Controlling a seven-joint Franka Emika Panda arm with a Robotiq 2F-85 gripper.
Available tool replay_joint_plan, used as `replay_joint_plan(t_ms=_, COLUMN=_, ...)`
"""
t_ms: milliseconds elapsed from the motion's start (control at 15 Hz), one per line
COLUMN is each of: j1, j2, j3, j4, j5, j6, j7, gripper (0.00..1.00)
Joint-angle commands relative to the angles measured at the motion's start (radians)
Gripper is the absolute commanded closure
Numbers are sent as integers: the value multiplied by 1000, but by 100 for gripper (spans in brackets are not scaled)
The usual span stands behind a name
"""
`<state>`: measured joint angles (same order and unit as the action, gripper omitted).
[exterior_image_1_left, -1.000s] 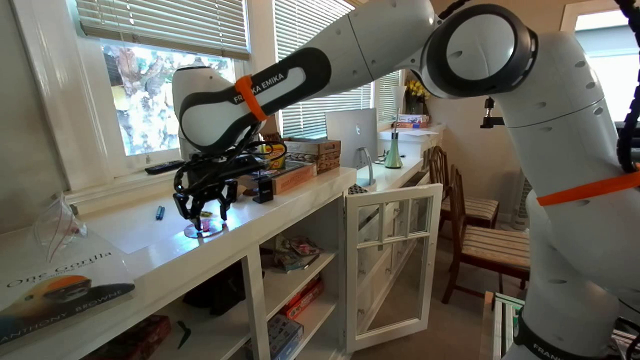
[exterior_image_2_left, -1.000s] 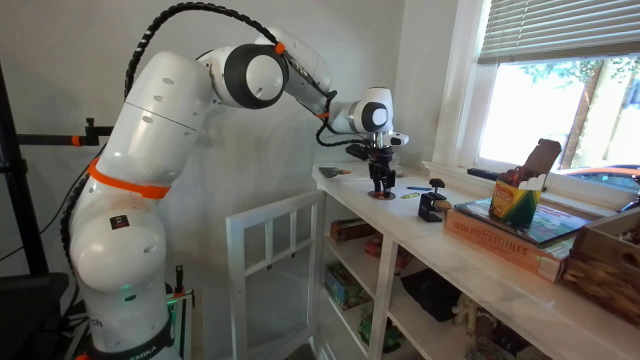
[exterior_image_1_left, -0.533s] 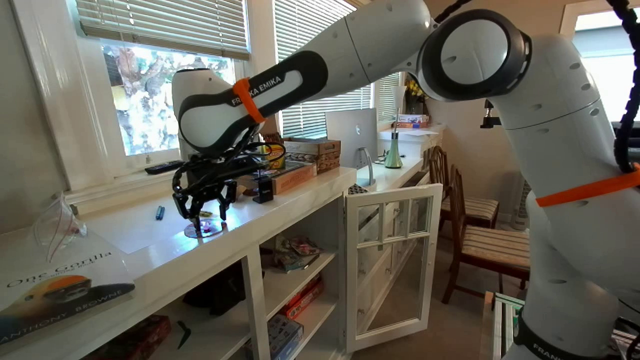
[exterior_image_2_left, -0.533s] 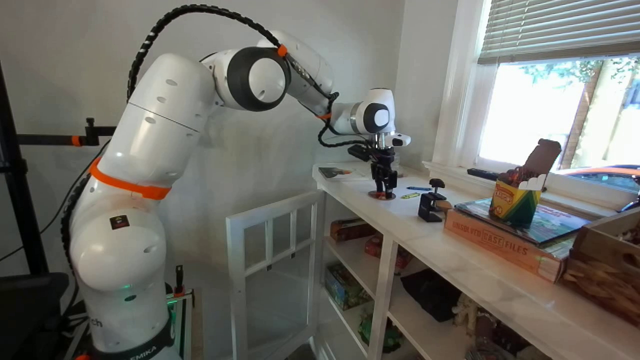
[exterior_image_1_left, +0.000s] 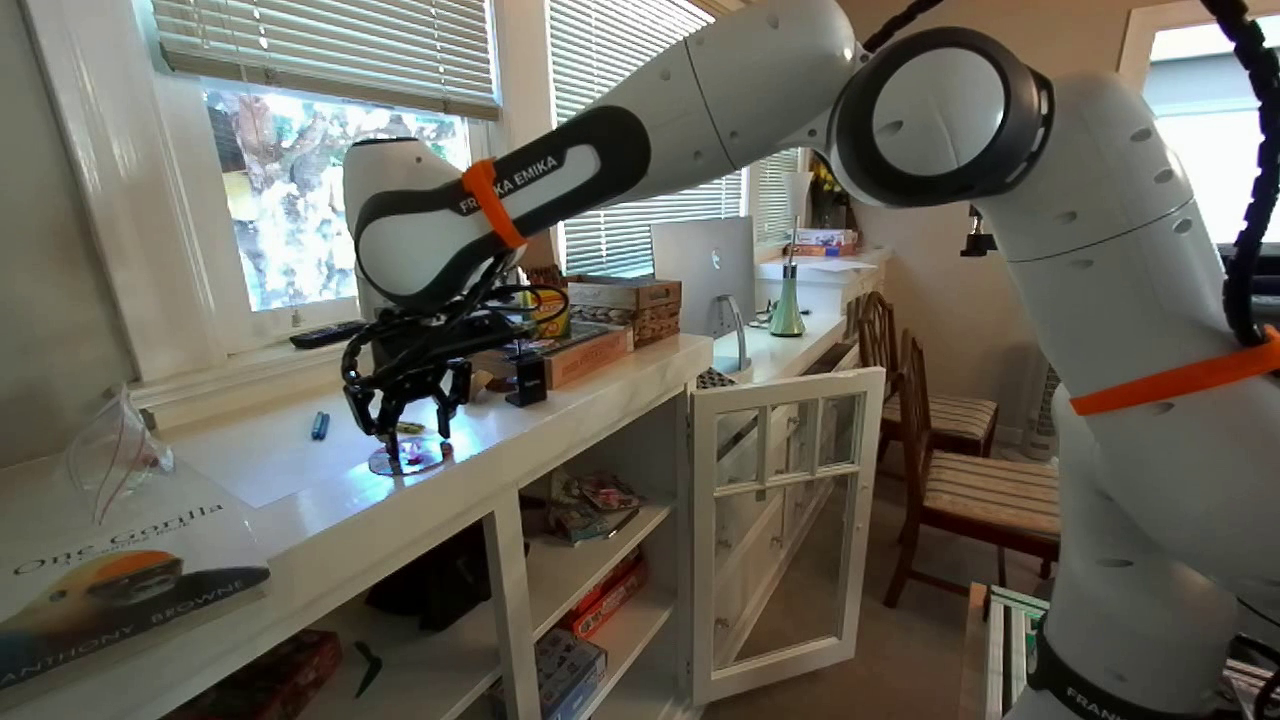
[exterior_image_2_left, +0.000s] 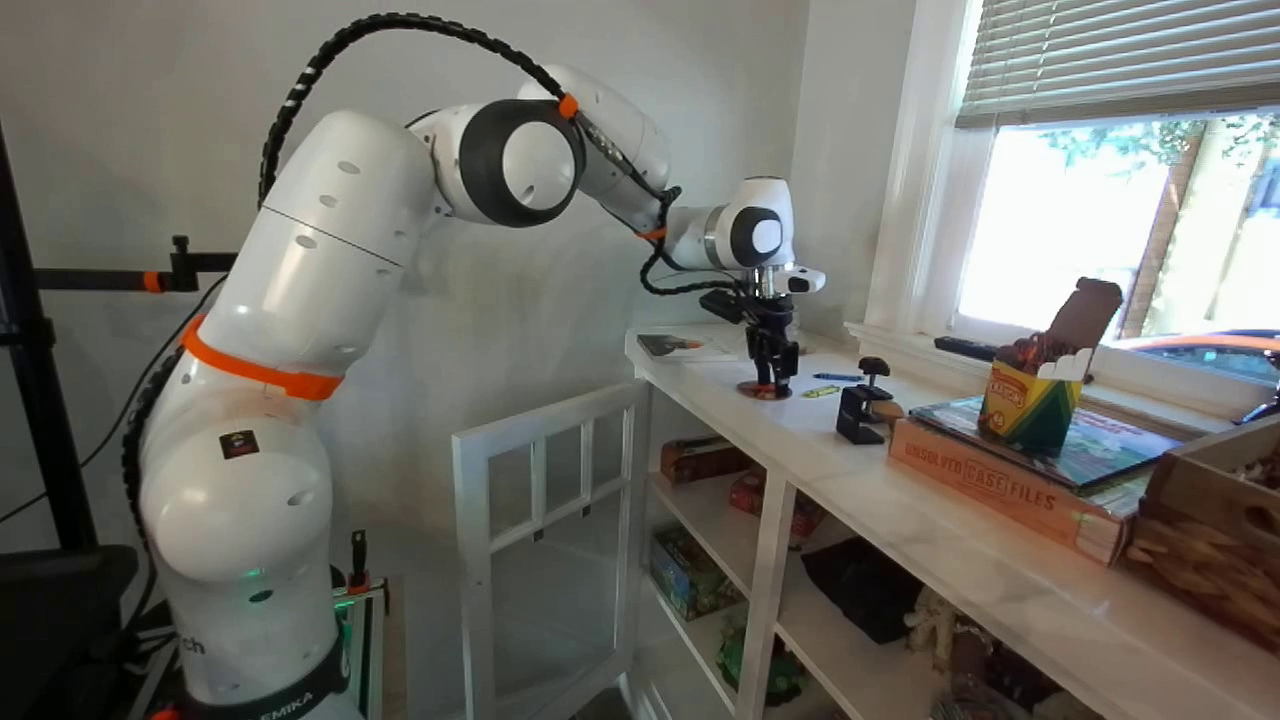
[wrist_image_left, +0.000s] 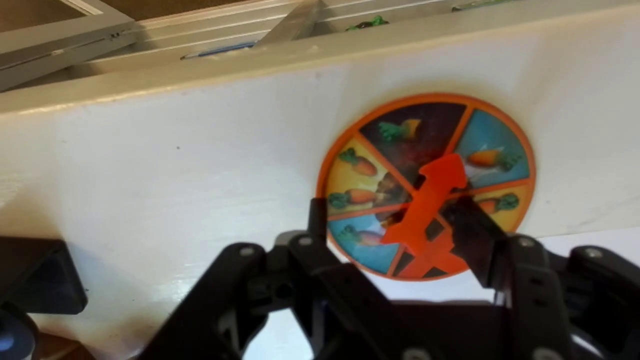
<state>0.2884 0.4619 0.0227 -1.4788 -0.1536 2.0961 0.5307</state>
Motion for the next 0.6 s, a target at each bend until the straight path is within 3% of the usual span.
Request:
replay_joint_plan(t_ms=0, j1=6, j2=23, j3=-10, j4=26, j5=-16, j6=0, j7=22, gripper=31)
replay_joint_plan(t_ms=533, j1=4, j2=16, j3=-21, j4=21, j5=-18, j6=2, j7=27, gripper=32)
